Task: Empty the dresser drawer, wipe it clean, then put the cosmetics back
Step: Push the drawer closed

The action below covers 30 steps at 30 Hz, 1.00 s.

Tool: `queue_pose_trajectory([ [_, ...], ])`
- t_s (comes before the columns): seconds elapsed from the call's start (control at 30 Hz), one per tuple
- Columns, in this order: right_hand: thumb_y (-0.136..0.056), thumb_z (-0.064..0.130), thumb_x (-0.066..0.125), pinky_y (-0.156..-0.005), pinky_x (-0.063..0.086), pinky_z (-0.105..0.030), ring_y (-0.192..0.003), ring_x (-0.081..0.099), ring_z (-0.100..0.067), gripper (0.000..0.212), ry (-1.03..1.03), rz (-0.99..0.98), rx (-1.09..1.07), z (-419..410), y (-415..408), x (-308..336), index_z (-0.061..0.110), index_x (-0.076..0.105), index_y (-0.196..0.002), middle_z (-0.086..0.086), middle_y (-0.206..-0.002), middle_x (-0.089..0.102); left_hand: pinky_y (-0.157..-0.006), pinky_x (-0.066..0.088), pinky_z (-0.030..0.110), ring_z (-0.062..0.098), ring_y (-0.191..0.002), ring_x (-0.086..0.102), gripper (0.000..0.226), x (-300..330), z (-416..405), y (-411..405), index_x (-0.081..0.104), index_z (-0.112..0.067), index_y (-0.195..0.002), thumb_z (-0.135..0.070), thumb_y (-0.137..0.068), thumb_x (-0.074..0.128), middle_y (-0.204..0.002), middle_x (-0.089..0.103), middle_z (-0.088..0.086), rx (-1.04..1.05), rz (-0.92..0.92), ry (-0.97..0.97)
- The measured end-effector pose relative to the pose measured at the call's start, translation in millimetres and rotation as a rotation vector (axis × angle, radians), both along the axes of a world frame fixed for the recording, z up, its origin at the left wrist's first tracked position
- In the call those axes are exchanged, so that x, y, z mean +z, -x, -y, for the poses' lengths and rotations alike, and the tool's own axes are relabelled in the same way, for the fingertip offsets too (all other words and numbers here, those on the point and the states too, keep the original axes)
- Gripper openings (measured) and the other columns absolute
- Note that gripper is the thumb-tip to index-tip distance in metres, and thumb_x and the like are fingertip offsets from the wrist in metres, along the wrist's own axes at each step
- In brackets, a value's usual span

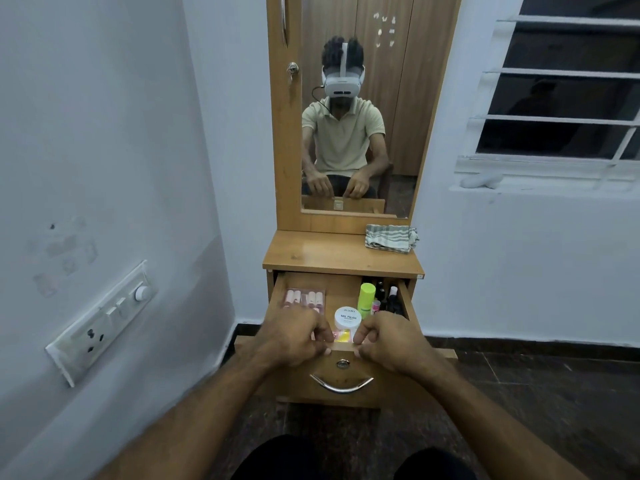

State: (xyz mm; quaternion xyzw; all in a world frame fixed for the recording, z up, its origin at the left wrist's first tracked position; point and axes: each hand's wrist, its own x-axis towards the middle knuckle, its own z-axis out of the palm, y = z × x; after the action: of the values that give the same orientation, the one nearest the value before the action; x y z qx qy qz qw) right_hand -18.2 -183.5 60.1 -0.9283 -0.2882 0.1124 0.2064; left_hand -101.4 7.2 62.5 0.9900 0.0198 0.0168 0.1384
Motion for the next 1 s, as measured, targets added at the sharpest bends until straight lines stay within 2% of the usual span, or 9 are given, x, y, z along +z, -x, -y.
queue_pose_trajectory([
  [0.13,-0.090,0.041,0.070,-0.076,0.055,-0.032,-0.091,0.062,-0.010,0.013,-0.017,0.206,-0.178,-8,5,-6,0.033,0.061,-0.084,0.011,-0.094,0.069,-0.092,0.044,0.034,0.013,-0.111,0.056,0.023,-7,11,-3,0.072,-0.034,-0.109,-0.047,-0.092,0.063,-0.113,0.067,-0.012,0.134,0.239,-0.204],
  [0.23,-0.095,0.039,0.064,-0.077,0.057,-0.034,-0.088,0.063,-0.010,0.010,-0.136,0.243,-0.247,-11,3,-14,0.032,0.062,-0.089,0.012,-0.089,0.067,-0.089,0.050,0.032,0.013,-0.104,0.060,0.021,-16,21,-10,0.065,-0.032,-0.112,-0.044,-0.098,0.056,-0.114,0.067,-0.010,0.260,0.295,-0.157],
  [0.3,-0.097,0.034,0.062,-0.082,0.057,-0.031,-0.095,0.065,-0.010,0.008,-0.214,0.221,-0.258,-12,0,-19,0.032,0.068,-0.103,0.012,-0.099,0.069,-0.086,0.053,0.029,0.011,-0.099,0.063,0.019,-23,26,-15,0.062,-0.033,-0.114,-0.042,-0.099,0.055,-0.113,0.068,-0.011,0.311,0.324,-0.096],
  [0.37,-0.098,0.032,0.061,-0.094,0.053,-0.028,-0.113,0.062,-0.011,0.030,-0.215,0.188,-0.240,-11,-5,-31,0.026,0.065,-0.128,0.008,-0.123,0.067,-0.091,0.052,0.028,0.009,-0.104,0.062,0.024,-32,28,-17,0.059,-0.033,-0.120,-0.042,-0.098,0.056,-0.116,0.067,-0.012,0.326,0.323,-0.055],
  [0.43,-0.099,0.031,0.059,-0.112,0.041,-0.032,-0.137,0.048,-0.015,0.050,-0.162,0.163,-0.206,-8,-9,-45,0.020,0.050,-0.147,0.003,-0.148,0.053,-0.109,0.042,0.033,0.011,-0.125,0.055,0.034,-45,26,-19,0.055,-0.032,-0.132,-0.040,-0.099,0.054,-0.134,0.061,-0.010,0.298,0.263,-0.065],
  [0.5,-0.100,0.029,0.056,-0.124,0.024,-0.036,-0.153,0.024,-0.019,0.064,-0.076,0.130,-0.159,-4,-16,-56,0.016,0.032,-0.158,-0.003,-0.166,0.027,-0.124,0.021,0.040,0.015,-0.149,0.029,0.051,-56,21,-23,0.041,-0.030,-0.150,-0.039,-0.100,0.050,-0.160,0.036,-0.003,0.266,0.147,-0.105],
  [0.57,-0.100,0.028,0.054,-0.127,0.014,-0.037,-0.157,0.006,-0.021,0.072,-0.018,0.101,-0.116,-1,-24,-61,0.014,0.018,-0.161,-0.005,-0.171,0.004,-0.127,0.008,0.044,0.018,-0.156,0.005,0.067,-62,17,-29,0.020,-0.025,-0.160,-0.040,-0.101,0.048,-0.169,0.009,0.000,0.259,0.029,-0.111],
  [0.63,-0.100,0.026,0.053,-0.128,0.010,-0.039,-0.157,0.000,-0.021,0.076,0.026,0.093,-0.090,-2,-34,-61,0.013,0.011,-0.162,-0.005,-0.171,-0.003,-0.127,0.003,0.046,0.021,-0.156,-0.007,0.078,-63,12,-38,0.006,-0.020,-0.162,-0.040,-0.100,0.050,-0.169,-0.006,0.001,0.259,-0.056,-0.111],
  [1.0,-0.097,0.021,0.049,-0.127,0.002,-0.043,-0.156,-0.012,-0.023,0.086,0.319,0.110,0.013,-17,-100,-55,0.010,-0.007,-0.161,-0.007,-0.168,-0.020,-0.124,-0.003,0.053,0.023,-0.154,-0.016,0.092,-49,-31,-94,-0.007,-0.018,-0.161,-0.036,-0.095,0.054,-0.168,-0.016,-0.003,0.238,-0.258,-0.287],
])
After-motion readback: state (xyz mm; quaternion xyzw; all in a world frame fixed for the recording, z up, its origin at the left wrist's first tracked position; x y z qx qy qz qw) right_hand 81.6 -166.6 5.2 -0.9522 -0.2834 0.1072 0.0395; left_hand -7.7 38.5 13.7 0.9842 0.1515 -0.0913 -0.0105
